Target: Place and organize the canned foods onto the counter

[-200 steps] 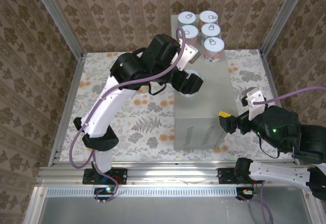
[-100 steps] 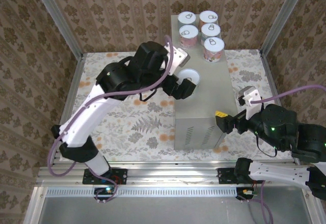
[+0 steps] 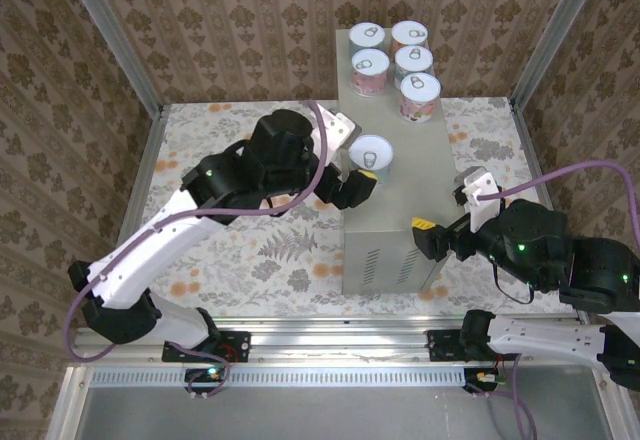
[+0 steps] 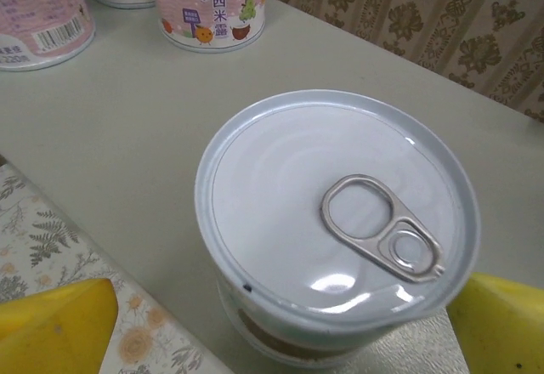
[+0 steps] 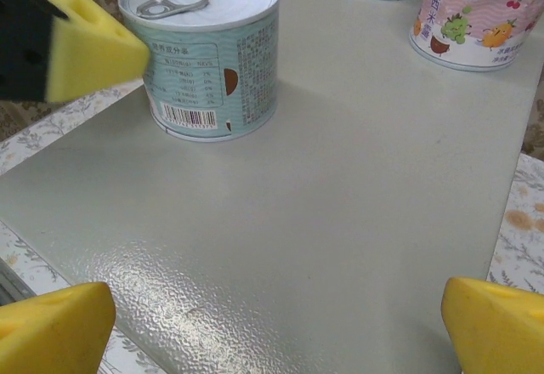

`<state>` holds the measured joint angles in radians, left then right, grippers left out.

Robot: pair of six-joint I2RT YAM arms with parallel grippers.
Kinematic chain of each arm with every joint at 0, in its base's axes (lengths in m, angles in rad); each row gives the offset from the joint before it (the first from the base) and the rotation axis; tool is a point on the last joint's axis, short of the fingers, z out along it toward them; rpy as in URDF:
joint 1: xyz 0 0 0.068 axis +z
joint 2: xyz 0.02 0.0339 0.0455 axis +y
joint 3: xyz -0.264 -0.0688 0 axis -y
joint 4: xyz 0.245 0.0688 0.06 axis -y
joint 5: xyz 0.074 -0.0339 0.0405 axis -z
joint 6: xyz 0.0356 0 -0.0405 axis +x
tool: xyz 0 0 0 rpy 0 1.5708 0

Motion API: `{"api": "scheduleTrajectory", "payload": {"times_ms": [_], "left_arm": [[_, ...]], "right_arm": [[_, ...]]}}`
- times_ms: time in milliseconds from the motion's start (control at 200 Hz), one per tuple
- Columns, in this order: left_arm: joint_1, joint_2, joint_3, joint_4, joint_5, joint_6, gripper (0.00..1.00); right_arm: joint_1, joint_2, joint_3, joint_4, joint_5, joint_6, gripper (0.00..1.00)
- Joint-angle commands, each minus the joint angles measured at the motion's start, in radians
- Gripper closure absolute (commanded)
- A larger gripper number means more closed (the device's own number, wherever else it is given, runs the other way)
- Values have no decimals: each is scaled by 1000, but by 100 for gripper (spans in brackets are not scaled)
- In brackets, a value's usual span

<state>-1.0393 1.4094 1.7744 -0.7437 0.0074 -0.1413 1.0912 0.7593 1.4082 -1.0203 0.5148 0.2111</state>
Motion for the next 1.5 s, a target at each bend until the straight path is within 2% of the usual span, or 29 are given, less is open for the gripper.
{"api": "scheduleTrajectory", "payload": {"times_ms": [0, 110, 305, 800, 1030, 1495], "left_arm": [[-4, -14, -30, 98, 16, -2, 0], [-6, -8, -48, 130, -7, -2, 3], [-8, -10, -90, 207, -7, 7, 17], [12, 73, -100, 290, -130, 75, 23], [69, 113, -126, 366, -98, 80, 27], [154, 166, -147, 445, -3, 78, 26]], "right_arm": [[6, 7, 33, 25, -7, -13, 0], [6, 7, 38, 19, -5, -14, 0], [6, -4, 34, 15, 7, -12, 0], [6, -13, 10, 19, 101, 26, 0], [6, -34, -16, 16, 120, 46, 0], [6, -40, -32, 12, 131, 53, 0]]}}
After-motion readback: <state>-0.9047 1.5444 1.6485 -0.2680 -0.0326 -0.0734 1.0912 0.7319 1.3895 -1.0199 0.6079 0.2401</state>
